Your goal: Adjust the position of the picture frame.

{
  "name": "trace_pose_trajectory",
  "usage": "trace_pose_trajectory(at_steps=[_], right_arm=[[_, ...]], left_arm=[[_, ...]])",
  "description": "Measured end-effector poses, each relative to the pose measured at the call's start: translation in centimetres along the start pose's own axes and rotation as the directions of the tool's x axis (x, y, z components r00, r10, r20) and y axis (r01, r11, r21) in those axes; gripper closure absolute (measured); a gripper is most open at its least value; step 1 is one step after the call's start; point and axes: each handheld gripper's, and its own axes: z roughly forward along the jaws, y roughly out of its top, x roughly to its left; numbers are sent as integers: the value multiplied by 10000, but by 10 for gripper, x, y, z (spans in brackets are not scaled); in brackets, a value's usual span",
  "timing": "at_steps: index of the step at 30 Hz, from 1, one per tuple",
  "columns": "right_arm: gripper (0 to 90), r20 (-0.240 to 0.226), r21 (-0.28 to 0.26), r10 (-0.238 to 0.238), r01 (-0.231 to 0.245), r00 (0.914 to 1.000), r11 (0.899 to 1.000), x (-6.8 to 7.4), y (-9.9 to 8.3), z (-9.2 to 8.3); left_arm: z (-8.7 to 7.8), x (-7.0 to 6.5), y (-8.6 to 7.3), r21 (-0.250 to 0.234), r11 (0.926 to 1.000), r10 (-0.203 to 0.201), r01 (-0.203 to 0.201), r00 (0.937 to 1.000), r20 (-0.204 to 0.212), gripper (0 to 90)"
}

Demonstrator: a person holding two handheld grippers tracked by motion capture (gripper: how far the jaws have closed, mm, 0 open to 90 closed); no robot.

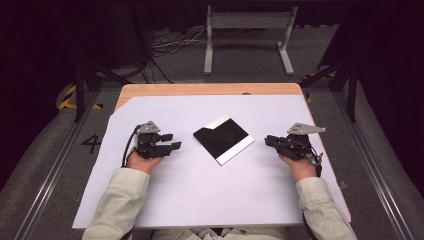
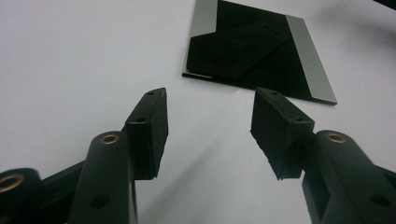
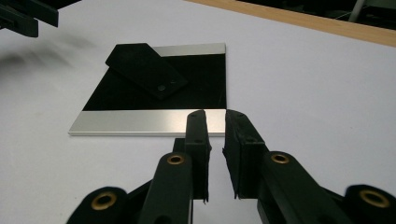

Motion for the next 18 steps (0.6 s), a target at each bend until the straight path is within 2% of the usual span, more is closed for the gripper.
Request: trace_pose_trajectory(at_steps=[3, 5, 8, 13, 18], right_arm=[[790, 12, -67, 166, -166, 9999, 9998, -3, -1, -3], [790, -41, -8, 237, -237, 9997, 9997, -3, -4, -2], [791, -127, 174, 269, -267, 9996, 9995, -2, -8, 1], [798, -224, 244, 206, -201, 9995, 9995, 2, -8, -1], [798, -242, 244, 221, -215, 9995, 9995, 4, -10, -7]], left_arm=[[2, -1, 1, 205, 9996, 181, -179, 9998, -123, 493], [6, -2, 4, 464, 9989, 12, -16, 9999, 100, 496], [11, -5, 9, 632, 9979, -171, 157, 9996, 215, 541], [17, -2, 18, 875, 9943, -643, 614, 9974, 316, 684], [21, 5, 27, 968, 9925, -778, 747, 9966, 280, 849]])
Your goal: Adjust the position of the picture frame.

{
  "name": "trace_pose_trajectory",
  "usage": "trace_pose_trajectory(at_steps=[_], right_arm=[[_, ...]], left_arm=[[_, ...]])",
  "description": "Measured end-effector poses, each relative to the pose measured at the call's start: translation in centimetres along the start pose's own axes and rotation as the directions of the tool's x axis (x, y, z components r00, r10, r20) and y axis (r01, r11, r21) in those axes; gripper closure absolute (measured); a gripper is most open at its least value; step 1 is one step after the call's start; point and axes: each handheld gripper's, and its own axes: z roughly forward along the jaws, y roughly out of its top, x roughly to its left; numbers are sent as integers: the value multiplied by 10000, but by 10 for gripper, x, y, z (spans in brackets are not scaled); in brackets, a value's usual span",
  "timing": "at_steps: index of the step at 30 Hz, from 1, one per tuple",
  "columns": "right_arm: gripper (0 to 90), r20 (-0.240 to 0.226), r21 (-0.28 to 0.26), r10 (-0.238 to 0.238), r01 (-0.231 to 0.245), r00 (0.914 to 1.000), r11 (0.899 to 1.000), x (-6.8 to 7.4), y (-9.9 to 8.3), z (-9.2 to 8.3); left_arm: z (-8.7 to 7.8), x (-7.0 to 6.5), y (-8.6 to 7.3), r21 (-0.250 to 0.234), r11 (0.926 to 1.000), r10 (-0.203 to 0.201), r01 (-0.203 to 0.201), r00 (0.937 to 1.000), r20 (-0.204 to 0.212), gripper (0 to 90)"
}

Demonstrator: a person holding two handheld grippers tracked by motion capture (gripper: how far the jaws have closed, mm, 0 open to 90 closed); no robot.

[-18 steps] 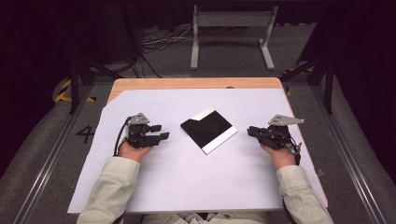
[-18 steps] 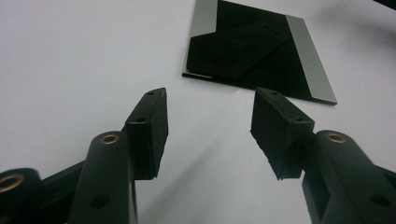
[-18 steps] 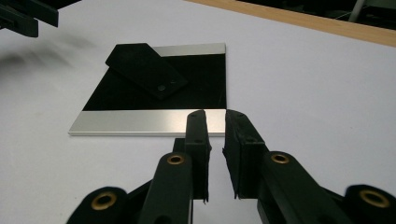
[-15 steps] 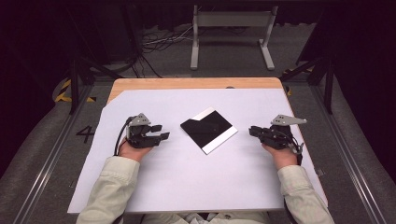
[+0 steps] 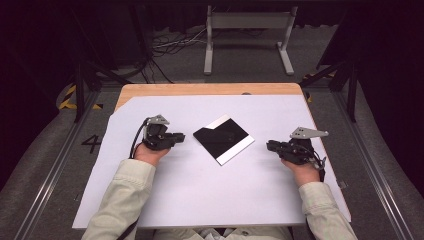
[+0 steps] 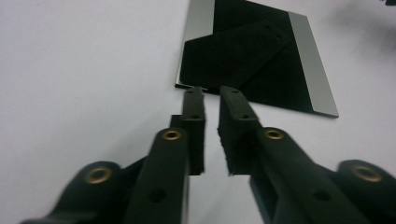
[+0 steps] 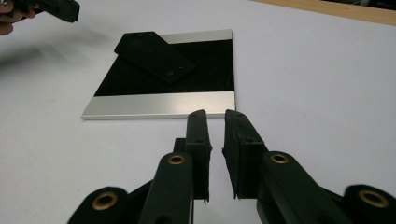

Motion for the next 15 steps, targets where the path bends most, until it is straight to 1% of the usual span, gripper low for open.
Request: trace_pose_trajectory(at_steps=[1, 2, 3, 4, 9, 10, 11, 13, 14, 15], right_arm=[[798, 5, 38, 15, -15, 10000, 10000, 0, -1, -1], [798, -4, 45, 47, -47, 10000, 10000, 0, -2, -2], [798, 8, 49, 60, -60, 10000, 10000, -1, -3, -2], [798, 8, 57, 75, -75, 10000, 10000, -1, -3, -3], [798, -36, 44, 143, -143, 9999, 9999, 0, -5, -8], [798, -31, 30, 129, -129, 9999, 9999, 0, -5, -9], [797, -47, 24, 122, -122, 9999, 9999, 1, -5, -9], [798, -73, 46, 135, -135, 9999, 9999, 2, -5, -11], [798, -82, 32, 117, -116, 9999, 9999, 2, -5, -11], [798, -106, 23, 102, -102, 9999, 9999, 2, -5, -12]], left_arm=[[1, 1, 2, 29, 10000, 44, -44, 10000, -1, 887], [2, 2, 4, 59, 10000, -21, 21, 10000, 5, 897], [3, 3, 6, 61, 10000, -33, 33, 10000, -14, 899], [4, 3, 8, 74, 9999, -156, 156, 9999, -19, 899], [13, 7, 17, 62, 9988, -486, 485, 9988, 13, 900], [15, 9, 18, 64, 9989, -470, 470, 9989, 36, 900], [17, 10, 19, 50, 9984, -560, 559, 9984, 59, 900], [22, 12, 21, 45, 9980, -635, 636, 9979, -89, 899], [24, 14, 21, 45, 9984, -570, 571, 9982, -183, 899], [28, 15, 21, -13, 9976, -687, 687, 9973, -244, 899]])
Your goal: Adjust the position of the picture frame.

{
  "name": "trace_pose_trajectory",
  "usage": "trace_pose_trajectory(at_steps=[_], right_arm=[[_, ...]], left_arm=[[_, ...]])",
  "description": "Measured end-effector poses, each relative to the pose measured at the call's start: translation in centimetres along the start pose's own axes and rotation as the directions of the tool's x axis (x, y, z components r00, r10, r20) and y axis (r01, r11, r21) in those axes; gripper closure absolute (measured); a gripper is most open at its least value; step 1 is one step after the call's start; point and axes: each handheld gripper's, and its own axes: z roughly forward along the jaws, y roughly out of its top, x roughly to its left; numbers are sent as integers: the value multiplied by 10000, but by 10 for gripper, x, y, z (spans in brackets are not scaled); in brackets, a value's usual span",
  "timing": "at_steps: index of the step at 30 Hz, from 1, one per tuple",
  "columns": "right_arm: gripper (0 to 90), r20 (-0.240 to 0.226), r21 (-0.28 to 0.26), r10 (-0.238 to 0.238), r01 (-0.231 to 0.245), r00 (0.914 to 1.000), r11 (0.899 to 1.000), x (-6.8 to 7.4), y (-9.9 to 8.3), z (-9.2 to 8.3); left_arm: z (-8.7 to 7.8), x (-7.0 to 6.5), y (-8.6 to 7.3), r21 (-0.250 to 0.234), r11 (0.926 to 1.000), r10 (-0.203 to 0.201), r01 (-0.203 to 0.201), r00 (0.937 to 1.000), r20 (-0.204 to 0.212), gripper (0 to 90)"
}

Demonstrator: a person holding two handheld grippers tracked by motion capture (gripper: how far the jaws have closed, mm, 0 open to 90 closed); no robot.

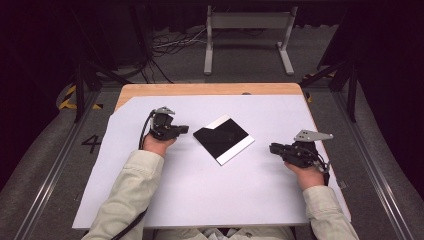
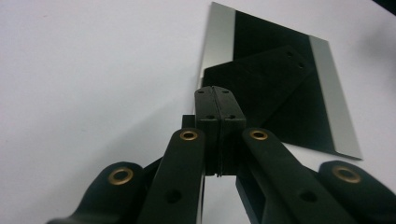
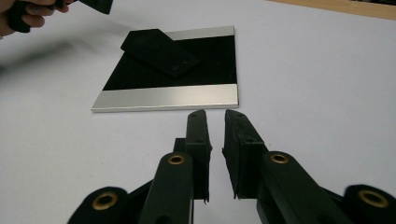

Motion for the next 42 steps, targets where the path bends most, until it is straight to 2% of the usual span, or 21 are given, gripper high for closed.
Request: trace_pose_trajectory(at_steps=[4, 9, 15, 17, 24, 28, 31, 36, 42], right_arm=[[797, -41, -10, -23, 23, 10000, 10000, 1, -1, -2], [796, -69, 54, -25, 26, 10000, 10000, 2, -3, -2], [796, -127, 75, -14, 15, 9999, 10000, 2, -4, -4], [796, -129, 81, -40, 41, 9999, 10000, 2, -5, -4], [789, -165, 93, -11, 12, 9999, 10000, 2, -5, -4], [783, -203, 89, -40, 42, 9998, 10000, 2, -6, -3], [783, -210, 100, -49, 51, 9998, 9999, 2, -5, -3], [784, -237, 106, -29, 31, 9997, 9999, 1, -5, -4], [782, -233, 168, 28, -24, 9997, 9999, 1, -6, -2]], left_arm=[[9, 6, 0, -73, 9993, -364, 364, 9993, -12, 899], [20, 10, 2, -9, 9983, -588, 588, 9982, -80, 899], [31, 9, 2, 205, 9983, -548, 549, 9985, -89, 899], [35, 9, 1, 227, 9983, -539, 538, 9985, 32, 899], [43, 10, -1, 535, 9979, -366, 373, 9992, -157, 899], [45, 11, -2, 535, 9954, -793, 792, 9969, -5, 900], [45, 11, -1, 544, 9953, -799, 799, 9968, -21, 900], [44, 8, -1, 691, 9961, -549, 551, 9985, -54, 900], [45, 0, -2, 932, 9951, -366, 336, 9989, 306, 900]])
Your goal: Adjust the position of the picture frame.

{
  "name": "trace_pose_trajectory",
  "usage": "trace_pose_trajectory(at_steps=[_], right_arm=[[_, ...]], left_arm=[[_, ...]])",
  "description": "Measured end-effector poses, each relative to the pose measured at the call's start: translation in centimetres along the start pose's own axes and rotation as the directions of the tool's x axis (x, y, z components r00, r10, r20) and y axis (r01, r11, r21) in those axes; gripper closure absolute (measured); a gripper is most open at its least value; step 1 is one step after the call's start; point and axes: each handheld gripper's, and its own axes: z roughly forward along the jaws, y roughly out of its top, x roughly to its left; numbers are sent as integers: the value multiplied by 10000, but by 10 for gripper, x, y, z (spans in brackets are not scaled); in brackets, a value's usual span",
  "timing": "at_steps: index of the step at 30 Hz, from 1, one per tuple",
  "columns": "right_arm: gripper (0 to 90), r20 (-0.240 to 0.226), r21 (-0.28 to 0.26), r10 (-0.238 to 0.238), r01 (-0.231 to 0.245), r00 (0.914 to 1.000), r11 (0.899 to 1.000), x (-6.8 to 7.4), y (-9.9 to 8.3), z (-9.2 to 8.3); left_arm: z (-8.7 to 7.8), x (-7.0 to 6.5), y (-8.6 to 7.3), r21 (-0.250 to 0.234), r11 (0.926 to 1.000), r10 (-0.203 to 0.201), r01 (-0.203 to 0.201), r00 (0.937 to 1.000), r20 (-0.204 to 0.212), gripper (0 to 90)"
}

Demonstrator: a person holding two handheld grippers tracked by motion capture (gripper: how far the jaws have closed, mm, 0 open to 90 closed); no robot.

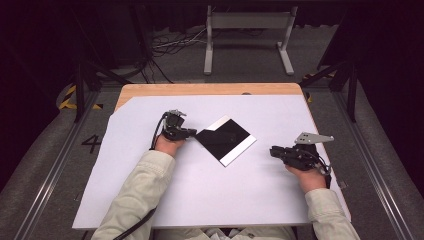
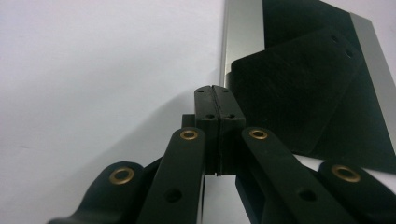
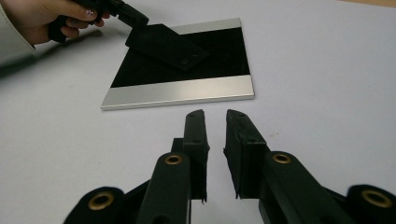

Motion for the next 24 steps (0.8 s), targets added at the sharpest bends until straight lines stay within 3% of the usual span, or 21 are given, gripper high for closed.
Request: trace_pose_trajectory(at_steps=[9, 12, 13, 17, 21, 24], right_arm=[[780, -73, 68, 5, -5, 10000, 10000, 1, 0, 2], [778, -101, 121, 23, -22, 9999, 9999, 1, -1, 4], [778, -111, 128, 34, -33, 9999, 9999, 1, -1, 4], [778, -146, 169, 47, -45, 9999, 9998, 1, -1, 4], [777, -166, 199, 82, -79, 9998, 9998, 0, -1, 5], [778, -163, 212, 116, -113, 9998, 9997, 0, -2, 5]], left_arm=[[0, -6, -3, 290, 9985, 460, -471, 9983, 346, 900], [1, -13, -3, 515, 9940, 943, -965, 9946, 441, 900], [1, -13, -3, 515, 9940, 943, -965, 9946, 441, 900], [4, -24, -3, 777, 9875, 1317, -1372, 9886, 728, 900], [8, -39, -4, 972, 9768, 1802, -1909, 9775, 1094, 900], [11, -45, -6, 909, 9750, 1897, -2027, 9727, 1340, 900]])
